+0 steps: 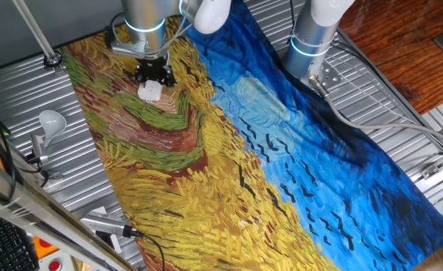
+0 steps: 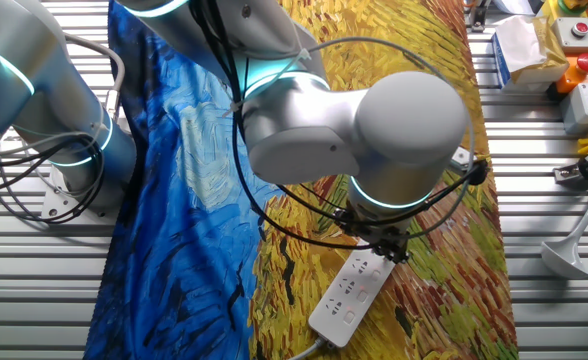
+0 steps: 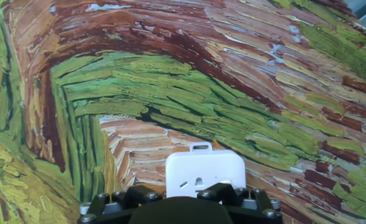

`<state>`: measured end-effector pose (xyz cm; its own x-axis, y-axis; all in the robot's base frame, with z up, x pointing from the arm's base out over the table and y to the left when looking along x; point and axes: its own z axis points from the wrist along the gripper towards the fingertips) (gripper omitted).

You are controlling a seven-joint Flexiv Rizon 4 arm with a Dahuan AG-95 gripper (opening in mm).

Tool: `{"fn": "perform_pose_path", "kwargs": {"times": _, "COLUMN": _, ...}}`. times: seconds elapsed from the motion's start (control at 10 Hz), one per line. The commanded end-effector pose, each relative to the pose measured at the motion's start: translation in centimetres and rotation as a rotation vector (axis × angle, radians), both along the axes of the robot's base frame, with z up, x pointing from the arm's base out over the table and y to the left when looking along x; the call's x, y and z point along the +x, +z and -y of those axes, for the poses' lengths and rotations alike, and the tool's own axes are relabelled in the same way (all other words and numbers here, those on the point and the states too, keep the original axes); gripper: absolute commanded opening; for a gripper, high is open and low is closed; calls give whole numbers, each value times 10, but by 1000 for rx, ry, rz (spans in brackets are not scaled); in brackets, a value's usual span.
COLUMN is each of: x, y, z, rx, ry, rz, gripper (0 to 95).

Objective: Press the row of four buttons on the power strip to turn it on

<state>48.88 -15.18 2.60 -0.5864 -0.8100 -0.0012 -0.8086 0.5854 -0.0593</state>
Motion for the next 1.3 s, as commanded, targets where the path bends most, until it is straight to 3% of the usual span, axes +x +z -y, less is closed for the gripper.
{"fn": "perform_pose_path", "kwargs": {"times": 0.1, "x": 0, "y": 1, "z": 0, "rx": 1, "ry": 3, "rz": -1, "gripper": 760}}
{"fn": "perform_pose_path", "kwargs": {"times": 0.2, "x": 0, "y": 0, "z": 0, "rx": 1, "ry": 4, "rz": -1, "gripper": 760}}
{"fn": "perform_pose_path", "kwargs": {"times": 0.3, "x": 0, "y": 0, "z": 0, "rx": 2, "ry": 6, "rz": -1, "gripper": 950}}
{"fn": "perform_pose_path", "kwargs": {"times": 0.8, "x": 2, "y": -8, "z": 3, "rx": 14, "ry": 11, "rz": 0, "gripper": 950}}
{"fn": "perform_pose_path", "kwargs": {"times": 1.3, "x": -2, "y": 1, "z": -1, "rx": 10, "ry": 5, "rz": -4, "gripper": 950}}
